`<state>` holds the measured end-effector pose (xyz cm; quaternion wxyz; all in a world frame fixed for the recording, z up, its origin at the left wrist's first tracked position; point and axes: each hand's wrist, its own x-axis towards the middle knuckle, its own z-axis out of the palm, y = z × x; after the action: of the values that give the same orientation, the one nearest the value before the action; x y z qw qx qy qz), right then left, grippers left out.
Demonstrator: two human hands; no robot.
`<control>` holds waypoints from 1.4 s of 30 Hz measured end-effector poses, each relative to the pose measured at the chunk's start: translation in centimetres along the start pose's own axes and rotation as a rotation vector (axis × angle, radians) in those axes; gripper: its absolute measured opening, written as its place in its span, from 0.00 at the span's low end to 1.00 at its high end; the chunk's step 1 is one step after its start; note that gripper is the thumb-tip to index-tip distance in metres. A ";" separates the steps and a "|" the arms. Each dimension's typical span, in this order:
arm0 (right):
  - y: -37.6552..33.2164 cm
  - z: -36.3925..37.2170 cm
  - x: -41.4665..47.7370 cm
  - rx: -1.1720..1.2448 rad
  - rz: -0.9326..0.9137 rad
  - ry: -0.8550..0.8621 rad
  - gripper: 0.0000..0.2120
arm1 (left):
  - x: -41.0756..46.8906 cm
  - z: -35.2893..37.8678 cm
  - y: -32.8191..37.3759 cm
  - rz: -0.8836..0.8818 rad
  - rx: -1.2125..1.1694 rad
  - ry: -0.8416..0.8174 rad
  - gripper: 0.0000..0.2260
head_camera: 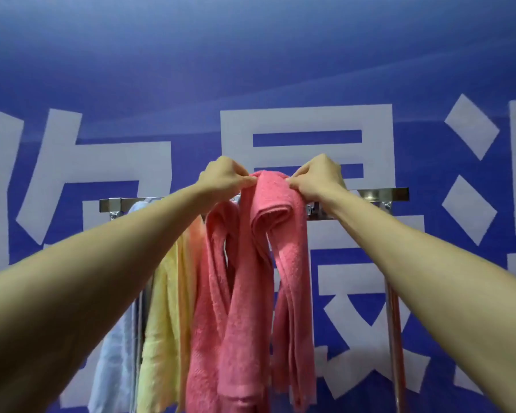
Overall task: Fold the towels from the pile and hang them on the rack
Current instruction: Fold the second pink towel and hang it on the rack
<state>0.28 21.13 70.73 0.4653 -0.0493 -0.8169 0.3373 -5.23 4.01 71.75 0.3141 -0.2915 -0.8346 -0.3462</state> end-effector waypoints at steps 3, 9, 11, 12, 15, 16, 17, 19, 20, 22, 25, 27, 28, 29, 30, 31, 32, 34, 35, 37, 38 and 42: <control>0.8 1.3 0.3 -0.190 -0.048 0.010 0.05 | 0.4 0.9 -0.2 0.015 0.246 0.039 0.13; 2.8 3.6 -1.5 -0.369 -0.161 -0.015 0.09 | -0.3 2.5 -1.7 0.017 0.216 0.043 0.06; 3.5 3.8 -2.1 -0.365 -0.157 -0.031 0.15 | -0.5 2.7 -1.7 0.050 0.245 0.064 0.06; 3.8 3.9 -2.3 -0.344 -0.147 -0.039 0.18 | -0.6 2.7 -1.6 0.070 0.272 0.062 0.06; 4.5 3.8 -2.8 -0.268 -0.107 -0.046 0.23 | -1.0 3.2 -1.6 0.137 0.374 0.033 0.05; 4.8 3.8 -2.9 -0.251 -0.097 -0.051 0.23 | -1.2 3.4 -1.6 0.156 0.407 0.025 0.05; 4.8 3.8 -3.1 -0.234 -0.089 -0.058 0.23 | -1.4 3.5 -1.6 0.170 0.437 0.019 0.04; 4.8 3.5 -3.4 -0.182 -0.074 -0.091 0.21 | -1.9 3.4 -1.4 0.190 0.494 0.001 0.05; 4.7 3.3 -3.6 -0.147 -0.067 -0.115 0.18 | -2.3 3.2 -1.3 0.195 0.519 -0.004 0.06; 4.5 2.7 -4.2 -0.096 -0.052 -0.149 0.13 | -3.2 2.6 -1.2 0.198 0.544 0.019 0.06; 4.0 1.0 -5.8 -0.057 -0.013 -0.175 0.08 | -5.5 1.1 -0.5 0.189 0.442 0.093 0.08; 3.7 -0.6 -7.2 -0.024 0.018 -0.195 0.07 | -7.7 0.0 0.3 0.198 0.314 0.118 0.09; 3.5 -1.4 -8.1 -0.007 0.034 -0.203 0.07 | -8.9 -0.4 0.7 0.209 0.245 0.111 0.10; 3.2 -2.2 -9.0 0.013 0.047 -0.216 0.06 | -10.2 -0.7 0.9 0.218 0.170 0.093 0.11; 3.0 -2.9 -10.0 0.032 0.056 -0.238 0.06 | -11.7 -0.8 1.1 0.217 0.093 0.066 0.12; 2.9 -3.5 -11.0 0.049 0.060 -0.270 0.05 | -13.2 -0.9 1.3 0.210 0.038 0.034 0.12; 2.9 -4.0 -12.2 0.062 0.064 -0.307 0.05 | -14.9 -0.9 1.5 0.195 0.012 0.001 0.13; 3.1 -4.9 -14.8 0.057 0.063 -0.383 0.06 | -18.4 -0.4 1.6 0.156 -0.010 -0.082 0.15; 3.5 -5.2 -16.3 0.039 0.066 -0.421 0.07 | -20.2 0.1 1.5 0.132 -0.031 -0.136 0.15; 4.6 -5.5 -19.4 -0.011 0.060 -0.503 0.09 | -23.7 1.4 0.5 0.070 -0.083 -0.235 0.13; 5.4 -5.6 -21.1 -0.038 0.054 -0.547 0.09 | -25.5 2.2 -0.1 0.035 -0.117 -0.284 0.11; 9.4 -4.6 -27.4 -0.268 -0.007 -0.720 0.10 | -32.6 6.9 -2.9 -0.152 -0.265 -0.552 0.05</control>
<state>17.11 19.84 46.77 0.1389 0.0145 -0.9651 0.2217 11.17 -1.24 43.06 0.0082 -0.3497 -0.8553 -0.3823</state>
